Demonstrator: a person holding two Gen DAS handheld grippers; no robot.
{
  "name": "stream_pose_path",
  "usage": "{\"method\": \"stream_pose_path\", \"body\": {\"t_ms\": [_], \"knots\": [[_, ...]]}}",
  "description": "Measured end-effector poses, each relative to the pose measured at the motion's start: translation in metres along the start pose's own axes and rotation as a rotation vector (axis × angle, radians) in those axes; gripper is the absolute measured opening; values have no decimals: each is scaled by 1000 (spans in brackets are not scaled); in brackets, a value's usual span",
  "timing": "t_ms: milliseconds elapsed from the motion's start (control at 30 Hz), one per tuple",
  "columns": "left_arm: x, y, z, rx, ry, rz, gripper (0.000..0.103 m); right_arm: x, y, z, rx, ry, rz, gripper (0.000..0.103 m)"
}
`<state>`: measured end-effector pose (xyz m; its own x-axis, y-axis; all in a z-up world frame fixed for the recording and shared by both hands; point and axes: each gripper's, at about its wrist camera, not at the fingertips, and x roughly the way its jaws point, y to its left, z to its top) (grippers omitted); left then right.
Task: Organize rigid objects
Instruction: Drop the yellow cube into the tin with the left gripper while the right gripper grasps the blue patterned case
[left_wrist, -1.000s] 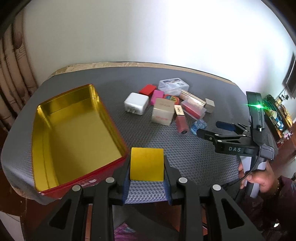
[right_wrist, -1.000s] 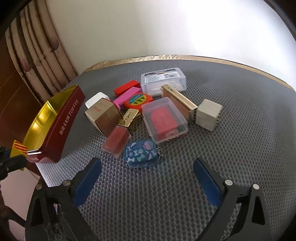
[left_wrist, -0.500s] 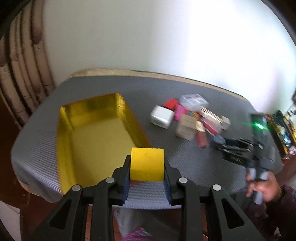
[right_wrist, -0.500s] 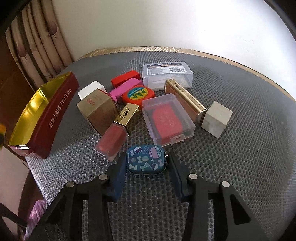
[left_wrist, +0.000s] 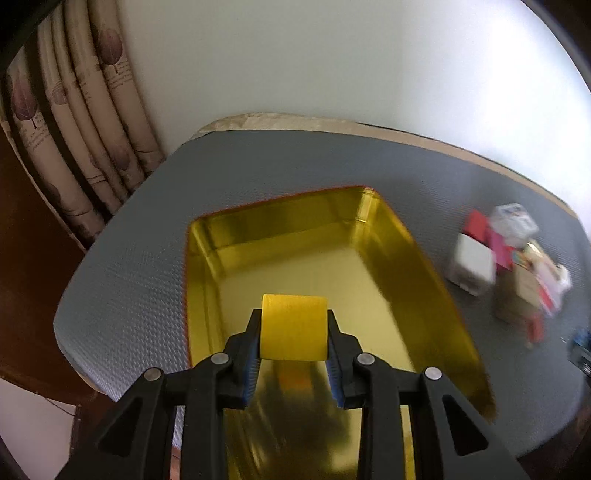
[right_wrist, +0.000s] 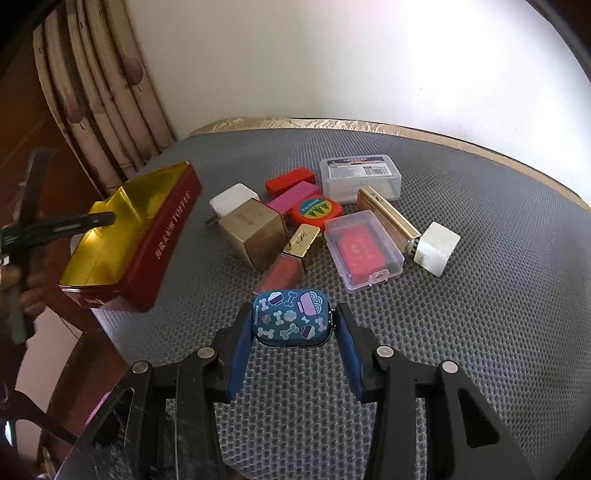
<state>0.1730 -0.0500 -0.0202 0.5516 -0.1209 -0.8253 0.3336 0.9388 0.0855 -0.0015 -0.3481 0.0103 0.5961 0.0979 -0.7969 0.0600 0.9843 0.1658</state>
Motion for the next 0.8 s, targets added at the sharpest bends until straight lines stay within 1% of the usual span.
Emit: {"method": "stream_pose_path", "body": {"t_ms": [67, 167, 233, 367, 400, 500, 533, 667, 733, 800], "knots": [[12, 7, 9, -7, 5, 18, 30, -4, 1, 0, 0, -5, 2, 41], [30, 13, 21, -17, 34, 1, 30, -7, 5, 1, -4, -10, 3, 41], [38, 16, 28, -23, 41, 26, 30, -7, 7, 3, -7, -11, 3, 41], [50, 13, 38, -2, 62, 71, 31, -7, 10, 5, -12, -12, 3, 41], [52, 13, 39, -2, 67, 69, 31, -7, 10, 5, -12, -12, 3, 41], [56, 18, 45, -23, 88, 43, 36, -7, 11, 6, -9, -9, 5, 41], [57, 21, 46, -33, 89, 41, 40, -7, 12, 6, -8, -9, 5, 41], [50, 32, 49, -91, 90, 2, 41, -9, 17, 8, -11, -12, 12, 41], [34, 36, 47, -132, 57, -26, 41, -10, 21, 10, -14, -15, 18, 41], [11, 36, 42, -139, 7, -10, 41, -13, 27, 16, -24, -22, 31, 41]]}}
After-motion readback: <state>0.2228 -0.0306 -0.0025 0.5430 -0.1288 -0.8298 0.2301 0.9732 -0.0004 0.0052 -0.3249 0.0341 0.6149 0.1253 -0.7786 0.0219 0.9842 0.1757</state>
